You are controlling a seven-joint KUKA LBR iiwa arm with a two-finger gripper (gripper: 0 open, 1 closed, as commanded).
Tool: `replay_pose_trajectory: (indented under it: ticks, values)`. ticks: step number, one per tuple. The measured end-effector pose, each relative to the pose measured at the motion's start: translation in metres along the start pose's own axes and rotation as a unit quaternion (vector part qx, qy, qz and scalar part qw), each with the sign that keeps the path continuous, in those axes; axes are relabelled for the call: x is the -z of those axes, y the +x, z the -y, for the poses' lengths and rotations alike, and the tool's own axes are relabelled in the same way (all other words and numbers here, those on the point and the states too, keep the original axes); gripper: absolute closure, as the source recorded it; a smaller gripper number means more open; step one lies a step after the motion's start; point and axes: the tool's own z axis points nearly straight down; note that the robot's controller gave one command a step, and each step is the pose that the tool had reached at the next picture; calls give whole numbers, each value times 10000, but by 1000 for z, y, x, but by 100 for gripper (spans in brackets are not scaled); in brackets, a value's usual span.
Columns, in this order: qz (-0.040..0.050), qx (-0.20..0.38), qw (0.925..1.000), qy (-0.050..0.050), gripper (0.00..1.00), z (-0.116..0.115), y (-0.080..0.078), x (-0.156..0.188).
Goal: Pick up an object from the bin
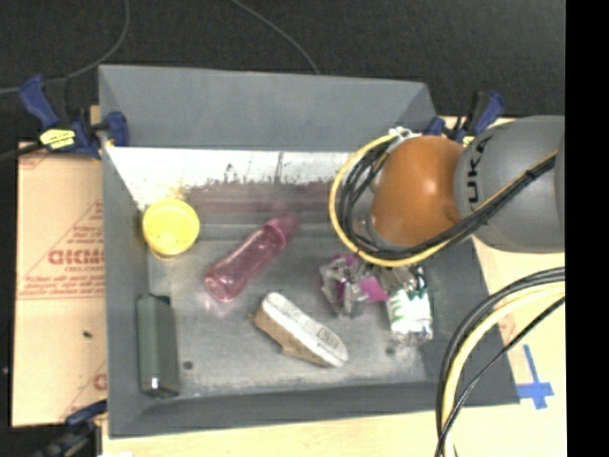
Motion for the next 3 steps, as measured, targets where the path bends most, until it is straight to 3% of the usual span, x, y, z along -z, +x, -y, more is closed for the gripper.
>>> replay_pose_trajectory:
  ticks: [1,2,3]
  values:
    - [16,19,10000,9,100,-7,3,81]
    - [15,131,9999,2,0,-14,-6,152]
    - [15,126,9999,-1,0,-14,-6,152]
